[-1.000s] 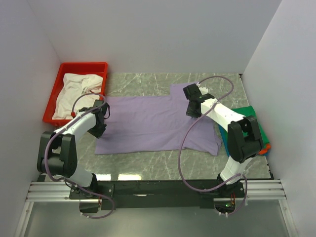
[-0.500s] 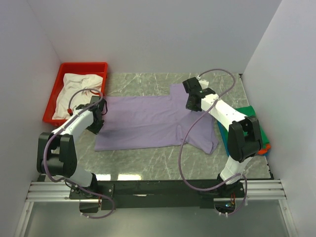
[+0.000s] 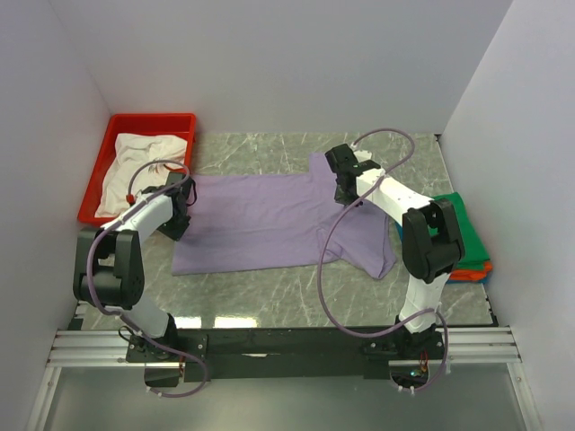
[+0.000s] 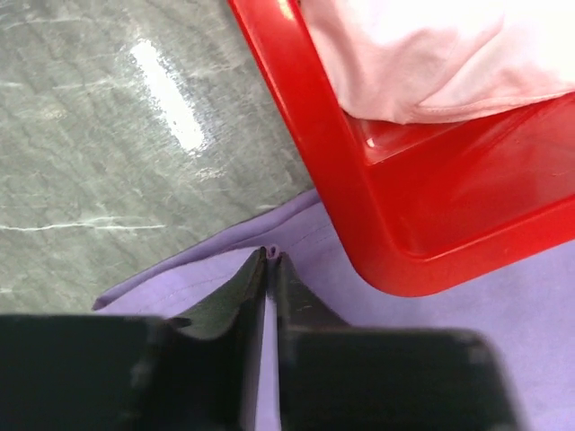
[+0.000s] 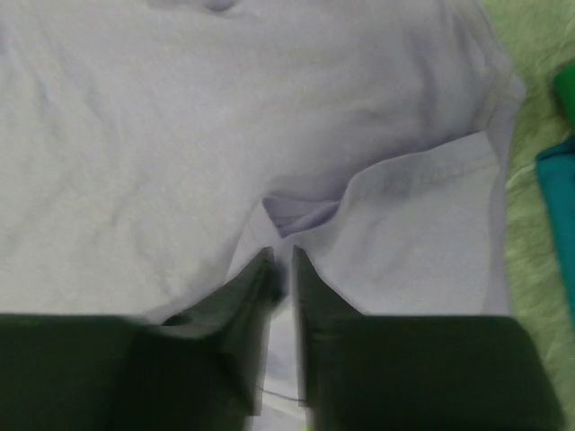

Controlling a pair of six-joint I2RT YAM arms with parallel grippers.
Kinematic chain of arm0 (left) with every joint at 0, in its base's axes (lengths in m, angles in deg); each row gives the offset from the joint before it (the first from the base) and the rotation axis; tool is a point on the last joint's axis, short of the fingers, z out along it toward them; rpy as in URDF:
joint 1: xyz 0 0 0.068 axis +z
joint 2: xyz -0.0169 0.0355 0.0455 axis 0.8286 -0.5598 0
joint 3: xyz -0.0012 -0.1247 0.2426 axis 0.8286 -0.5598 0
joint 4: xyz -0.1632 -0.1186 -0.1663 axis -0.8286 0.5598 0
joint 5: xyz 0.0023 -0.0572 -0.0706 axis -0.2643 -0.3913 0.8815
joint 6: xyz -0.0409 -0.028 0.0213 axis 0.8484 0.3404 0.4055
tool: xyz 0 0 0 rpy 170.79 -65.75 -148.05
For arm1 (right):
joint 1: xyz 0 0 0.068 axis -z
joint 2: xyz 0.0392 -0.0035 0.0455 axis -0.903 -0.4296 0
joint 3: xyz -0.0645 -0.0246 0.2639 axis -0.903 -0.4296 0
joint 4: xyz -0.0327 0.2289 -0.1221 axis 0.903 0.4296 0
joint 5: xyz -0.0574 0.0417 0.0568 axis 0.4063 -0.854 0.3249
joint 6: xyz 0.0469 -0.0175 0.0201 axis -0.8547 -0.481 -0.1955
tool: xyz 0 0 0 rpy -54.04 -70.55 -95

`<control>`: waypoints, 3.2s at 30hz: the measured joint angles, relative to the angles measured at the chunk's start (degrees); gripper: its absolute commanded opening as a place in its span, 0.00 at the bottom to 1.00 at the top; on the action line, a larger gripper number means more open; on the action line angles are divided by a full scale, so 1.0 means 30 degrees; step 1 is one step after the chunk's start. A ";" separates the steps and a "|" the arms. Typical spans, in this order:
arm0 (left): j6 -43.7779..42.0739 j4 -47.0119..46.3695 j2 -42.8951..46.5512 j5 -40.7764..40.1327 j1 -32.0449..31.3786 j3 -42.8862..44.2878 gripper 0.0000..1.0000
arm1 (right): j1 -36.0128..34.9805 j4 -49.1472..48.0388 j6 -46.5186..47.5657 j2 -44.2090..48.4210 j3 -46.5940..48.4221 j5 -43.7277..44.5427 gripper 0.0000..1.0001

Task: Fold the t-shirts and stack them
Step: Fold the tshirt

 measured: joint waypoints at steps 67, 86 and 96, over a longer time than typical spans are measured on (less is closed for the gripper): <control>-0.1836 -0.5668 0.3606 0.4699 -0.1938 -0.5697 0.59 | 0.6732 -0.4495 -0.3060 0.4036 -0.5931 -0.6980 0.58; -0.1843 -0.5705 0.3548 0.4656 -0.1938 -0.5697 0.59 | 0.4561 -0.3016 -0.4699 0.0182 -0.3534 -0.5683 0.57; -0.1843 -0.5705 0.3548 0.4648 -0.1938 -0.5697 0.59 | 0.4554 -0.2914 -0.5289 0.0087 -0.3366 -0.5049 0.02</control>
